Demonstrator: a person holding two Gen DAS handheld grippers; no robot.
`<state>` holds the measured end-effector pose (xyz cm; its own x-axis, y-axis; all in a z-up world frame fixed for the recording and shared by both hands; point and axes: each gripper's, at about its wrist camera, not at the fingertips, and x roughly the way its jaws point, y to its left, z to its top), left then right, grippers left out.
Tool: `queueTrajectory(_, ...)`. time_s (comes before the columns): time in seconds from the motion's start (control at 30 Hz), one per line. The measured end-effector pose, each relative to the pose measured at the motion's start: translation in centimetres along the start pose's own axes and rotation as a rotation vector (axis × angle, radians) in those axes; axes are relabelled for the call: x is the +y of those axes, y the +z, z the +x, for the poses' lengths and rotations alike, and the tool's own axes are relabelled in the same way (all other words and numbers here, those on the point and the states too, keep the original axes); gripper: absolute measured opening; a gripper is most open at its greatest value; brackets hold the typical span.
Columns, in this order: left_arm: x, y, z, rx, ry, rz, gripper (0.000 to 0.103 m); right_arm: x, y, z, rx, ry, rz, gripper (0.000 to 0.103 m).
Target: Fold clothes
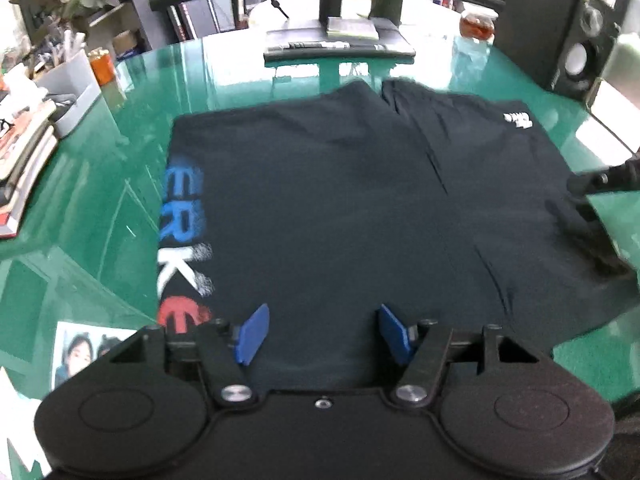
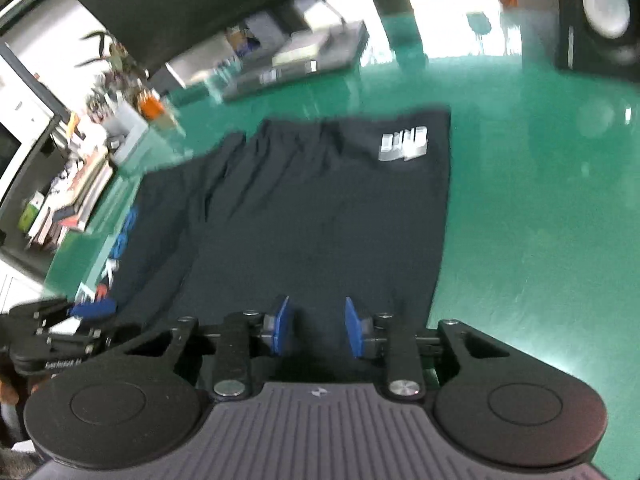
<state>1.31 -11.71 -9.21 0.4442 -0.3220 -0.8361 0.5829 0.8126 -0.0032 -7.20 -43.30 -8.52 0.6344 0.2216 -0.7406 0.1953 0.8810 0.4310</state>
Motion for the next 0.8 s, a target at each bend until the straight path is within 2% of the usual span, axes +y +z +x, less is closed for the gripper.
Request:
queueTrajectory(0.13,-2.4,3.1,0.5,-0.095,-0.034,0.071,0.061,-0.4,3.8,2.0,-0.093,-0.052,-0.05,0.032)
queueTrajectory(0.23,-4.8,4.8,1.9,-0.136,-0.045,0.152,0.061,0.0,5.8,4.3,-0.124,-0.107,-0.118,0.032)
queueTrajectory(0.33,-5.8,5.5,3.5,-0.134,-0.026,0.195,0.061,0.0,6.7,6.4,-0.111,-0.168,-0.163,0.031)
queueTrajectory(0.4,-5.6,5.7,4.5,-0.11,-0.014,0.188,0.061,-0.9,6.7,8.0,-0.069,-0.285,-0.167,0.025)
queueTrajectory(0.5,-4.2,5.6,5.1,-0.087,0.006,0.162,0.062,-2.0,6.7,7.7,-0.084,-0.332,-0.137,0.024)
queueTrajectory(0.53,-3.6,6.0,4.8,-0.105,0.024,0.149,0.066,-2.0,6.9,7.6,-0.073,-0.339,-0.135,0.024)
queueTrajectory(0.6,-2.7,6.7,4.3,-0.141,0.077,0.128,0.072,-1.6,7.1,7.5,-0.083,-0.312,-0.134,0.029)
queueTrajectory(0.73,-0.5,8.4,5.4,-0.13,0.249,0.105,0.072,0.7,7.3,7.8,-0.111,-0.188,-0.141,0.029)
queueTrajectory(0.8,0.5,8.8,5.9,-0.106,0.273,0.079,0.071,2.7,7.6,8.7,-0.101,-0.136,-0.186,0.03)
